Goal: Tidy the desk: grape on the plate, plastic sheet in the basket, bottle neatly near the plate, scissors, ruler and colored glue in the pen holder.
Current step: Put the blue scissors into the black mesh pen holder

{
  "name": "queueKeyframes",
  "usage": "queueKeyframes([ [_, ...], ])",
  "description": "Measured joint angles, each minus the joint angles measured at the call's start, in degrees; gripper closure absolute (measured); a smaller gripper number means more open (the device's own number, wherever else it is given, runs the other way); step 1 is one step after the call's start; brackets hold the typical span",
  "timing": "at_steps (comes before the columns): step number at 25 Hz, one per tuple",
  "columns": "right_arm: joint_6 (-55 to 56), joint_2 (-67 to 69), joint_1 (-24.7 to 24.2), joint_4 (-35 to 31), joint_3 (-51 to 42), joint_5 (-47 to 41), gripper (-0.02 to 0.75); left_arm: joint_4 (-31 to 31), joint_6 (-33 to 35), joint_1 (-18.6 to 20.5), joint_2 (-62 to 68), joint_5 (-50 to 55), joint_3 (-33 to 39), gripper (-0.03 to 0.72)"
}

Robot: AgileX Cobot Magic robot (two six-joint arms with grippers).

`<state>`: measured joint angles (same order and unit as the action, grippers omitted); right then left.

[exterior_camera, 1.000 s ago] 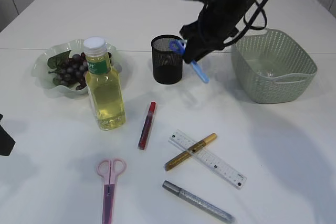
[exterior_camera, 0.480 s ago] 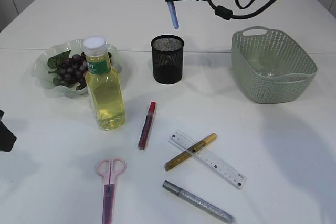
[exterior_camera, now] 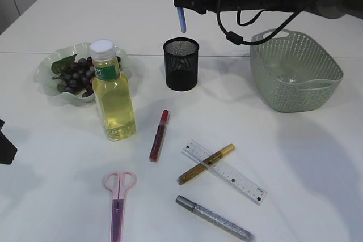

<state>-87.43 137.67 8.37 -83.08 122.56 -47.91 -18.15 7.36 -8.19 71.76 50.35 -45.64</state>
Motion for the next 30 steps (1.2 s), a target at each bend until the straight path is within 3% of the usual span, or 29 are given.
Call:
queueKeyframes([
  [8, -1.08, 3.81, 0.0, -3.49, 0.0, 0.45, 0.531, -0.04, 0.0, 0.0, 0.0, 0.19, 0.0, 0.42],
  [10, -1.53, 4.36, 0.0, -3.72, 0.0, 0.63, 0.482, -0.04, 0.0, 0.0, 0.0, 0.19, 0.0, 0.421],
  [14, -1.88, 4.38, 0.0, -4.26, 0.0, 0.63, 0.312, -0.04, 0.0, 0.0, 0.0, 0.19, 0.0, 0.422],
  [19, -1.54, 4.38, 0.0, -7.63, 0.0, 0.63, 0.269, -0.13, 0.0, 0.0, 0.0, 0.28, 0.0, 0.423],
  [21, 1.58, 3.75, 0.0, -6.16, 0.0, 0.79, 0.267, -0.13, 0.0, 0.0, 0.0, 0.66, 0.0, 0.426],
  [23, 9.27, 1.61, 0.0, 0.83, 0.0, 2.2, 0.267, -0.13, 0.0, 0.0, 0.0, 1.03, 0.0, 0.427],
  [26, 30.35, -4.01, 0.0, 21.84, 0.0, 1.45, 0.267, -0.13, 0.0, 0.0, 0.0, 1.25, 0.0, 0.428],
  [28, 45.93, -8.48, 0.0, 36.97, 0.0, -5.18, 0.267, -0.13, 0.0, 0.0, 0.0, 1.25, 0.0, 0.428],
  [30, 55.8, -13.36, 0.14, 47.09, 0.0, -13.9, 0.28, -0.02, 0.0, 0.0, 0.0, 0.43, 0.0, 0.428],
])
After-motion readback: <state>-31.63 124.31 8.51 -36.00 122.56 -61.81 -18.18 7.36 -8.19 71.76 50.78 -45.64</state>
